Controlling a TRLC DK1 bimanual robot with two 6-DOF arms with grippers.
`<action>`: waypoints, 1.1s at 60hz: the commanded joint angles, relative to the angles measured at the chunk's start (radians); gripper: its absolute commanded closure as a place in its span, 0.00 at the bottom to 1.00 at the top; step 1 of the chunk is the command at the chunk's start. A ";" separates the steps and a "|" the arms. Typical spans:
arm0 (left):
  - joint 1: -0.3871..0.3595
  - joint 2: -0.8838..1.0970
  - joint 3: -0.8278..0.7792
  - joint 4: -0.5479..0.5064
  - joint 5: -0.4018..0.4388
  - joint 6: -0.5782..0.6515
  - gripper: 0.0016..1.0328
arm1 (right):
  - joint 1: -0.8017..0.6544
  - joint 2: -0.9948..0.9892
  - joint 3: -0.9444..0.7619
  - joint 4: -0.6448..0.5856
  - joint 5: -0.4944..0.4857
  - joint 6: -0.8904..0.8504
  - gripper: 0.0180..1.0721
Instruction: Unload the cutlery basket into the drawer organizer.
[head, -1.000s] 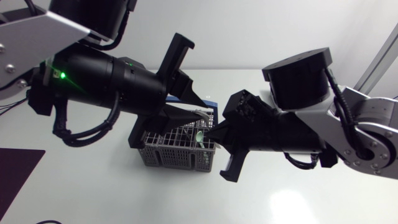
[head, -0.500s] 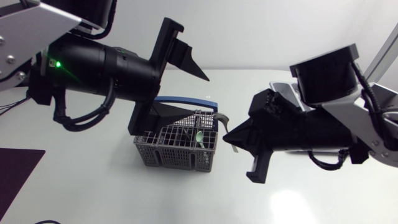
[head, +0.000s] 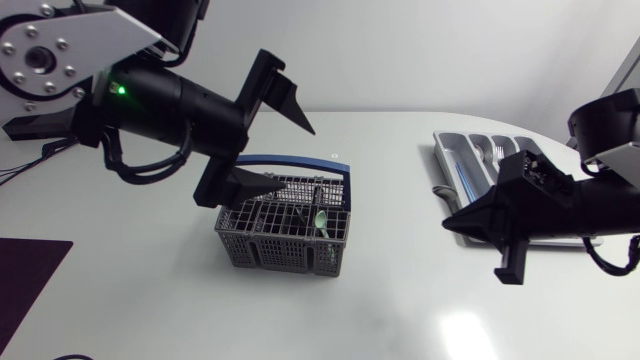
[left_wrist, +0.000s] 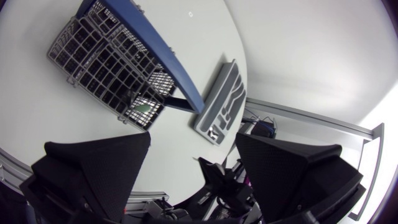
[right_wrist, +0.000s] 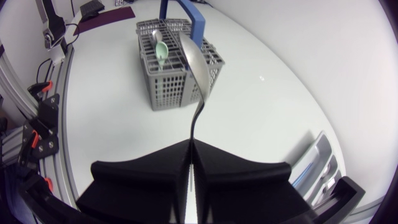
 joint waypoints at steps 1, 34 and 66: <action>0.010 0.033 0.013 -0.029 0.000 0.051 0.06 | -0.103 0.055 0.040 -0.053 -0.027 -0.169 0.95; -0.062 0.105 -0.034 -0.098 -0.138 0.319 0.07 | -0.555 0.580 0.352 -0.139 0.085 -0.833 0.95; -0.087 0.091 -0.051 -0.130 -0.321 0.709 0.11 | -0.589 0.825 0.426 0.160 0.392 -0.957 0.88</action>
